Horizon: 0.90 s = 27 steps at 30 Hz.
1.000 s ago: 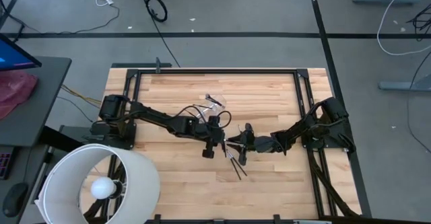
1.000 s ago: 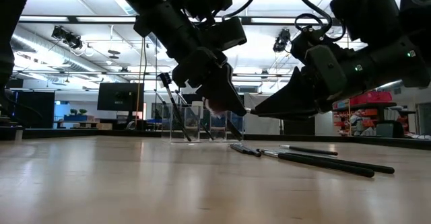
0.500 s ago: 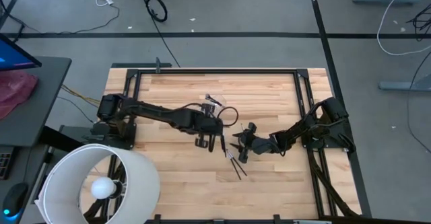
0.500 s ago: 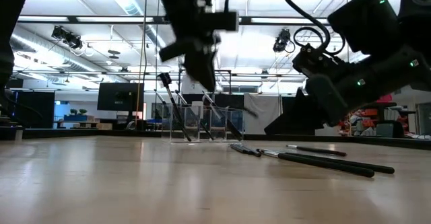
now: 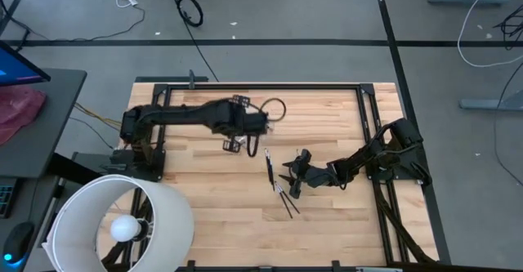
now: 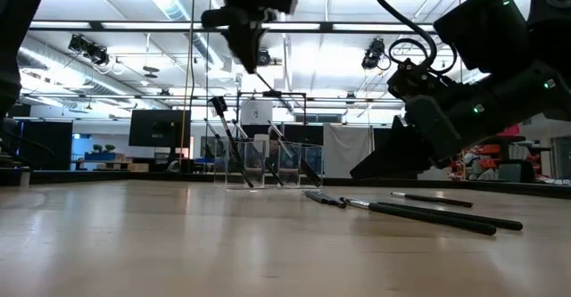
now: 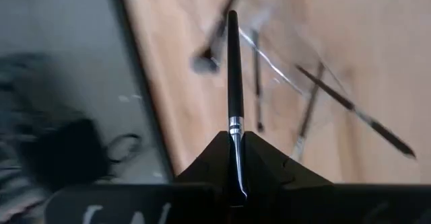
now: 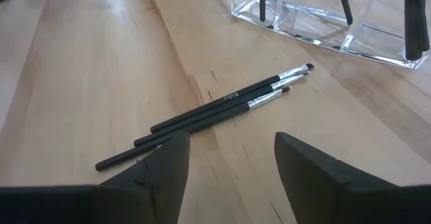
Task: Put items in baskets/containers
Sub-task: Put the black highlighter brush into the transparent organizer
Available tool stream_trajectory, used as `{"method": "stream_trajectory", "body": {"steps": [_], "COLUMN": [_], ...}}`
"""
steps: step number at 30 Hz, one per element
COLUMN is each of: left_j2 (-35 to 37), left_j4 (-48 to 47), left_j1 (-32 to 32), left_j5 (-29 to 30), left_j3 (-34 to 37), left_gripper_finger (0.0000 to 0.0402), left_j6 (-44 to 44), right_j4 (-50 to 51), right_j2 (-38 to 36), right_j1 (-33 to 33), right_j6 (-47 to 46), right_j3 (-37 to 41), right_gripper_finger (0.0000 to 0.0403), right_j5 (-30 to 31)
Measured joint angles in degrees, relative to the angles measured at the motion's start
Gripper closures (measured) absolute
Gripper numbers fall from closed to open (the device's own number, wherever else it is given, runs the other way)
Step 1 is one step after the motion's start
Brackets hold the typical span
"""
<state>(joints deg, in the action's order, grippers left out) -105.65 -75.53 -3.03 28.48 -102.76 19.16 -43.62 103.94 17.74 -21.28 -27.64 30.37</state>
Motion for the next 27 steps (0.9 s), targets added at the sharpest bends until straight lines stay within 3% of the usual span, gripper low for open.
{"method": "stream_trajectory", "body": {"steps": [4,18,27], "left_j2": [-1.8,-9.3,-13.6], "left_j4": [-1.1,-0.8,0.4], "left_j1": [-3.2,-3.9,-3.9], "left_j5": [-6.0,-7.3,-5.6], "left_j3": [0.2,0.1,0.1], "left_gripper_finger": [0.0367,0.0364,0.0315], "left_j6": [0.0,2.6,3.7], "right_j4": [0.0,0.5,0.5], "right_j2": [0.0,0.0,0.0], "right_j1": [0.0,0.0,0.0], "right_j6": [-0.1,-0.7,-0.7], "right_j3": [0.0,0.0,0.0], "right_gripper_finger": [0.0183,0.0183,0.0183], "right_j5": [0.0,0.0,0.0]}}
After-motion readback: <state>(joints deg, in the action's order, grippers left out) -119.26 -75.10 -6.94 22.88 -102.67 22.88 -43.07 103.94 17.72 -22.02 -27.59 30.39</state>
